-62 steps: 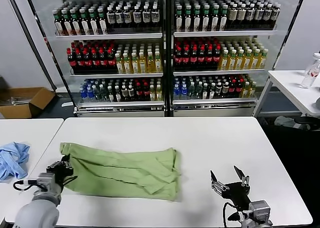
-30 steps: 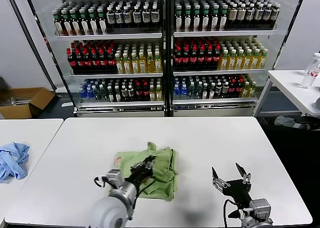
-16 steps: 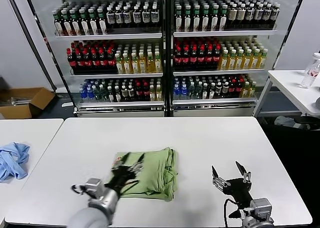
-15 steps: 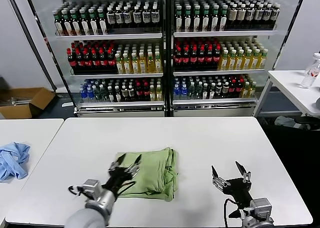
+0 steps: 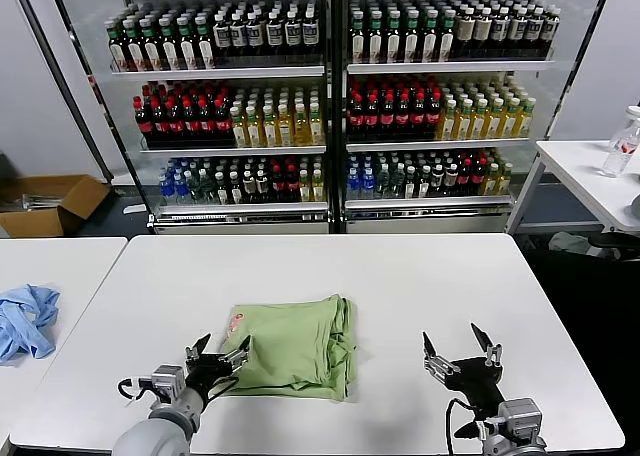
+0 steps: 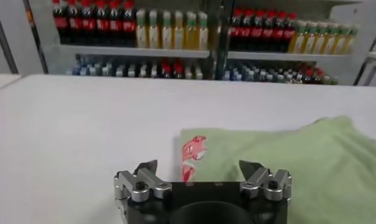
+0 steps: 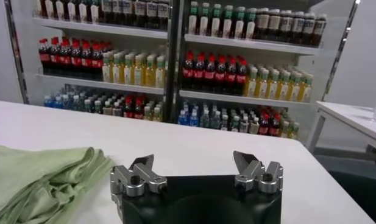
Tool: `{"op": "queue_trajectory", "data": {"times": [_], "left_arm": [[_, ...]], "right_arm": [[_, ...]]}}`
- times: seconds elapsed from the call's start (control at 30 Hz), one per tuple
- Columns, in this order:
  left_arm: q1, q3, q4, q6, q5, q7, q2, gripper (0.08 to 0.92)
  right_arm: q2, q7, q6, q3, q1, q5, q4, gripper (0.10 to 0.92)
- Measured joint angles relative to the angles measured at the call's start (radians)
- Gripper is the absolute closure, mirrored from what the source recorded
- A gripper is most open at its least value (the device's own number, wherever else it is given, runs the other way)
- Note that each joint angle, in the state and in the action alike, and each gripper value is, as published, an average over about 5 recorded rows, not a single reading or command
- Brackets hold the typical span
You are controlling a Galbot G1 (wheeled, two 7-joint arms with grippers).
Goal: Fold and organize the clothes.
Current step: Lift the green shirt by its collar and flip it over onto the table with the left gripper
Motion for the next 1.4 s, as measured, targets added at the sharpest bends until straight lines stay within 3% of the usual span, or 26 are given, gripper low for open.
{"op": "queue_trajectory", "data": {"times": [0.17,0.9,1.1,1.4], "left_arm": [[-0.024,0.000,0.027,0.015,-0.016,0.009,-0.004,0.250],[-0.026,-0.019,0.042,0.043,-0.062,0.043,-0.022,0.878],[-0.005,-0.136,-0.025,0.058,-0.117,0.065,0.044,0.906],[0.037,-0.469,-0.077,0.072,-0.250,0.110,0.225,0.906]], "right_arm": [[0.002,0.000,-0.004,-0.008,0.007,-0.005,-0.007,0.203],[-0.004,0.004,-0.009,-0.004,0.000,-0.010,0.005,0.202],[-0.004,0.003,-0.008,0.002,0.001,-0.008,0.010,0.203],[-0.009,0.002,-0.004,-0.004,0.029,0.003,-0.009,0.203]]}}
